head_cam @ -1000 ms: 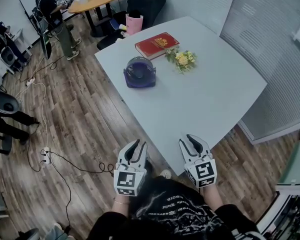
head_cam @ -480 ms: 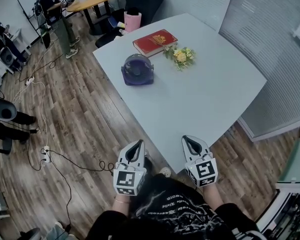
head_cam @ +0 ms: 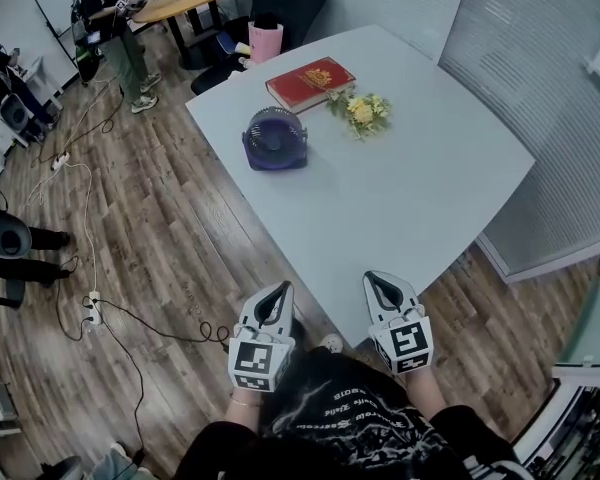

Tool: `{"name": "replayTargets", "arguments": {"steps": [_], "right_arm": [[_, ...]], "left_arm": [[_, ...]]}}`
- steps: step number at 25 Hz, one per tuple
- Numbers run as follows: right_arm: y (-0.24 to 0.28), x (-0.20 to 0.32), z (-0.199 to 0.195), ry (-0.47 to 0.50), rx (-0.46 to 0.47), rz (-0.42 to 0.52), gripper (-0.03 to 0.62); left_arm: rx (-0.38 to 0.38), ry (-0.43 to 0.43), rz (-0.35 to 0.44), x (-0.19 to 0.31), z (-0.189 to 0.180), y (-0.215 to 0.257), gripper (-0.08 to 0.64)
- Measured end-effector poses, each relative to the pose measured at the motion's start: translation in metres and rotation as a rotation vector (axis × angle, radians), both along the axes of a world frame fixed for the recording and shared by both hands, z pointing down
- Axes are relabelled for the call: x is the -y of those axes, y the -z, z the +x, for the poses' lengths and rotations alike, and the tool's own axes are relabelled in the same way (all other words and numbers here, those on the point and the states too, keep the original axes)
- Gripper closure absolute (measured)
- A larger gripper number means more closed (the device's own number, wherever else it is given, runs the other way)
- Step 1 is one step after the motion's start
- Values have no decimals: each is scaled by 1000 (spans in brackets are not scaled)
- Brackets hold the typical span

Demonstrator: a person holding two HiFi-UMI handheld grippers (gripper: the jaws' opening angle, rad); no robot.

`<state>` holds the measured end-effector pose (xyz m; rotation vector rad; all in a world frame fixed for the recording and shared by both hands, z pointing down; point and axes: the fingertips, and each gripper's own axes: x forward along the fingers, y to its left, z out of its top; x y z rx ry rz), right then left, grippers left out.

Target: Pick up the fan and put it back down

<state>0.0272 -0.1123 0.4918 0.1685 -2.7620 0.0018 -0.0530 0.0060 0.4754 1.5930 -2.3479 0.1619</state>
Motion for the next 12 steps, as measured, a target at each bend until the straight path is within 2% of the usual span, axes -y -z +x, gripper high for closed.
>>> {"name": "replayTargets", "arguments": {"steps": [12], "right_arm": [[-4, 1, -4, 12, -15, 10, 584]], "left_arm": [[-11, 12, 1, -2, -3, -4, 540]]}}
